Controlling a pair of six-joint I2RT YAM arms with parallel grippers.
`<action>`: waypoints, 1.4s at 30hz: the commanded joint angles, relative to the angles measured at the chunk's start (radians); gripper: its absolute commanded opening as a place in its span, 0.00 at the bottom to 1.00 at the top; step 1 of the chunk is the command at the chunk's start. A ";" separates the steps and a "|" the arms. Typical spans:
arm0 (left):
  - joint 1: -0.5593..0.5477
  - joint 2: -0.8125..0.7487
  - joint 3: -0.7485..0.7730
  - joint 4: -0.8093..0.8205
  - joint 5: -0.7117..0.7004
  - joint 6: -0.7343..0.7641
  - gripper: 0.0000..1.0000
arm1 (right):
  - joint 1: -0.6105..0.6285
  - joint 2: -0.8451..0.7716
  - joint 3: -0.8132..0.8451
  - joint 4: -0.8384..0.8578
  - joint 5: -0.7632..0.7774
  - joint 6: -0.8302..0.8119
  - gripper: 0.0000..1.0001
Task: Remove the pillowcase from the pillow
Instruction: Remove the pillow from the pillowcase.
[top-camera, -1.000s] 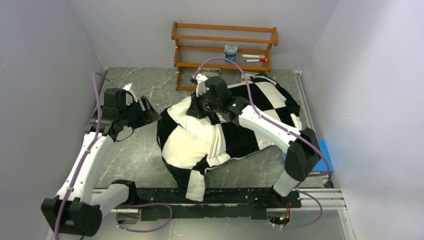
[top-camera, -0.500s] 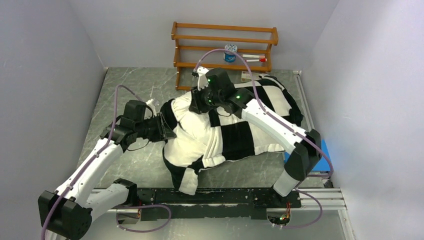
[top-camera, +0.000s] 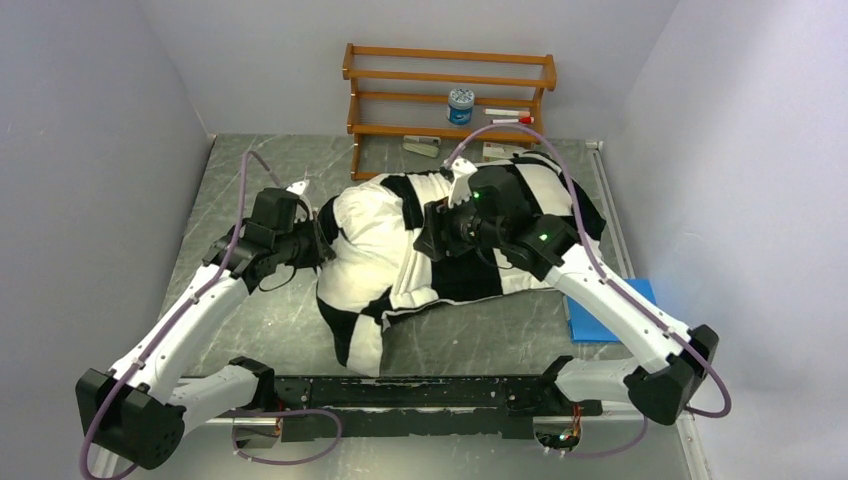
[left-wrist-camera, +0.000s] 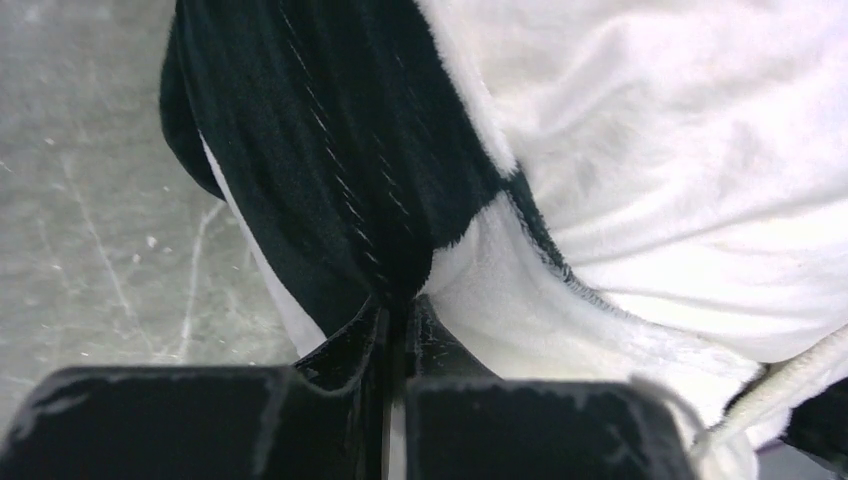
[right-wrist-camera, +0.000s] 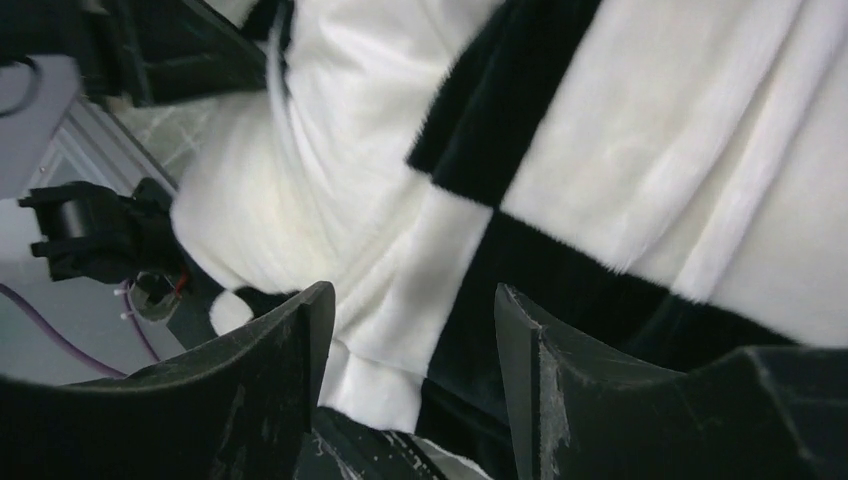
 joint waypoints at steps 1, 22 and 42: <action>0.001 0.010 0.060 0.190 -0.142 0.169 0.05 | -0.003 0.055 -0.076 0.081 -0.002 0.134 0.65; -0.028 -0.198 0.056 -0.108 0.090 -0.398 0.57 | 0.017 0.089 -0.336 0.177 -0.121 0.214 0.00; -0.557 -0.082 -0.076 -0.035 -0.469 -0.895 0.59 | 0.018 0.076 -0.358 0.216 -0.119 0.166 0.00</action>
